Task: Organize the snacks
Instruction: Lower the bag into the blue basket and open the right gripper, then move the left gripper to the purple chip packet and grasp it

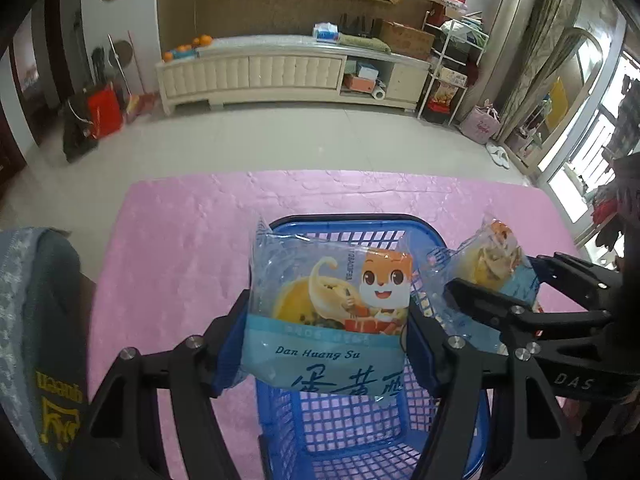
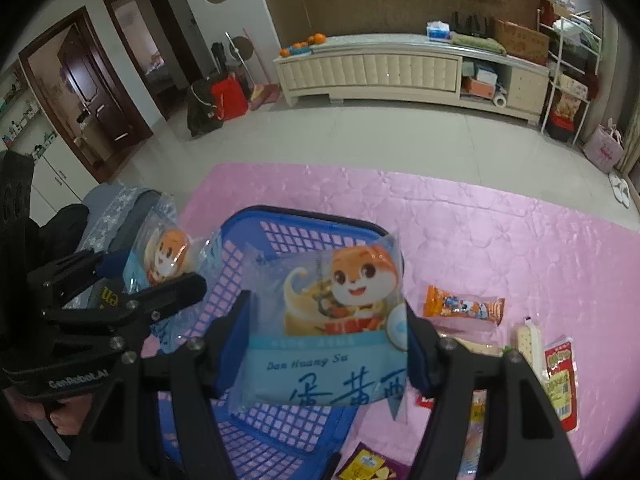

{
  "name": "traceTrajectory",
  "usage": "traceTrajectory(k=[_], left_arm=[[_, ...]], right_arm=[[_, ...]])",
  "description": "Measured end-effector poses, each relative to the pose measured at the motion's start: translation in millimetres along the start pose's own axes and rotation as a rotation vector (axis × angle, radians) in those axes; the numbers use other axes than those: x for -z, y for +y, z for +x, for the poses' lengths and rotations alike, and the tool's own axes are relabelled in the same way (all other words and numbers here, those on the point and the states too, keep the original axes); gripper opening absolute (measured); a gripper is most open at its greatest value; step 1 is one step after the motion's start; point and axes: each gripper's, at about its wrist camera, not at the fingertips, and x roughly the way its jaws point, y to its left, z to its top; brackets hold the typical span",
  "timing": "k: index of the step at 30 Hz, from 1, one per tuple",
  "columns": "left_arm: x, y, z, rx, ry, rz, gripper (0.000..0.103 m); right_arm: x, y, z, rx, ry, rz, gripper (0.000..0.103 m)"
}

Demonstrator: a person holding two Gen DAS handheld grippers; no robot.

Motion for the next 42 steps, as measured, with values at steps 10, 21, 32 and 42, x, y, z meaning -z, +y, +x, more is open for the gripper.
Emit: traceTrajectory(k=[10, 21, 32, 42], left_arm=[[-14.2, 8.0, 21.9, -0.027, 0.038, -0.006, 0.067], [-15.9, 18.2, 15.8, -0.011, 0.028, -0.034, 0.074], [-0.4, -4.1, -35.8, -0.003, -0.015, 0.004, 0.074], [20.3, -49.4, -102.4, 0.024, -0.092, 0.053, 0.074]], right_arm=[[-14.9, -11.9, 13.7, -0.058, 0.017, 0.056, 0.072], [-26.6, -13.2, 11.3, 0.010, 0.000, 0.020, 0.097], [-9.8, -10.2, -31.5, 0.060, -0.001, -0.001, 0.097], [21.1, -5.6, -115.1, 0.100, -0.080, 0.000, 0.097]])
